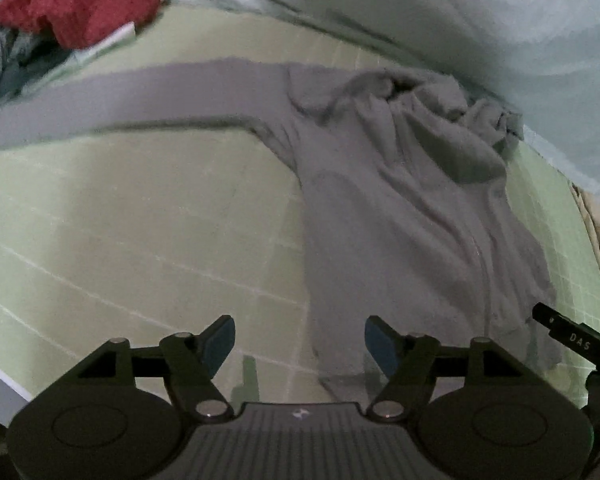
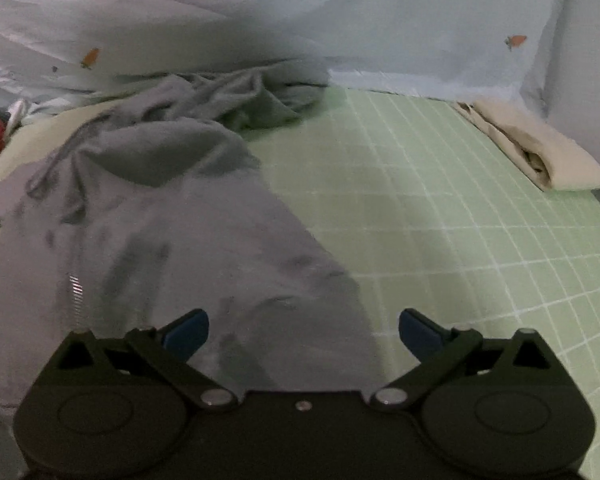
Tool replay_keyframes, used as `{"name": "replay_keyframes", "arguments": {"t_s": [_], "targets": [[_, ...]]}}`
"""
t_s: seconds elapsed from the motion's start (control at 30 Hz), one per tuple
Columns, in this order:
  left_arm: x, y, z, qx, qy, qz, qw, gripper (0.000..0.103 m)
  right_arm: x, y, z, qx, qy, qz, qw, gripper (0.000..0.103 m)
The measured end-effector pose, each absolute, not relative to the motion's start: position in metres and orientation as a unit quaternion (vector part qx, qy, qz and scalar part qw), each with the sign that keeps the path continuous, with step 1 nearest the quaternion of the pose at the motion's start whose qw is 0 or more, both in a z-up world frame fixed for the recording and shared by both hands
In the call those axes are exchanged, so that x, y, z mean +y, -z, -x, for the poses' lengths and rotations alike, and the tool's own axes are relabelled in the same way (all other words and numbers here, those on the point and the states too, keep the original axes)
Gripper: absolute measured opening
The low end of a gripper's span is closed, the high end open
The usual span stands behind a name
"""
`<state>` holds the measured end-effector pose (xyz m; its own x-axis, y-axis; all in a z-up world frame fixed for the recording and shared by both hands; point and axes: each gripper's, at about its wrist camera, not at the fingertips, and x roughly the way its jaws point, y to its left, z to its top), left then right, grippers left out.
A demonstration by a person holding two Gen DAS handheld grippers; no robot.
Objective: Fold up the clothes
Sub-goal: 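Grasp the hoodie hem with the right gripper while the left gripper grasps the hem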
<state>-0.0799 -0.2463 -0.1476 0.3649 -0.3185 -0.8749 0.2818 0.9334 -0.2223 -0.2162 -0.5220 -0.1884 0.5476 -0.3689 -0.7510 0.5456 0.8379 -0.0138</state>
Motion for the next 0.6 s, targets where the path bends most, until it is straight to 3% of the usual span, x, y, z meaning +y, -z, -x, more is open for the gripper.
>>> {"name": "replay_keyframes", "arguments": {"t_s": [0.07, 0.2, 0.23, 0.33, 0.37, 0.43, 0.6], "targets": [[-0.254, 0.154, 0.084, 0.540, 0.184, 0.024, 0.821, 0.073, -0.530, 0.195, 0.219, 0.403, 0.243, -0.122, 0.874, 0.089], [-0.272, 0.169, 0.088, 0.553, 0.187, 0.031, 0.811, 0.068, -0.541, 0.206, 0.221, 0.409, 0.200, -0.167, 0.874, 0.077], [-0.276, 0.172, 0.090, 0.556, 0.188, 0.029, 0.809, 0.053, -0.539, 0.206, 0.223, 0.405, 0.194, -0.163, 0.878, 0.067], [-0.285, 0.173, 0.099, 0.551, 0.168, 0.007, 0.818, 0.029, -0.534, 0.205, 0.230, 0.397, 0.166, -0.154, 0.889, 0.024], [-0.285, 0.169, 0.102, 0.545, 0.169, 0.006, 0.821, 0.023, -0.530, 0.204, 0.233, 0.398, 0.158, -0.154, 0.890, 0.017], [-0.281, 0.159, 0.107, 0.531, 0.161, -0.001, 0.832, 0.016, -0.521, 0.201, 0.240, 0.400, 0.140, -0.156, 0.892, 0.013], [-0.239, 0.130, 0.102, 0.509, 0.095, -0.003, 0.855, 0.014, -0.480, 0.187, 0.270, 0.415, 0.052, -0.172, 0.892, 0.013]]}}
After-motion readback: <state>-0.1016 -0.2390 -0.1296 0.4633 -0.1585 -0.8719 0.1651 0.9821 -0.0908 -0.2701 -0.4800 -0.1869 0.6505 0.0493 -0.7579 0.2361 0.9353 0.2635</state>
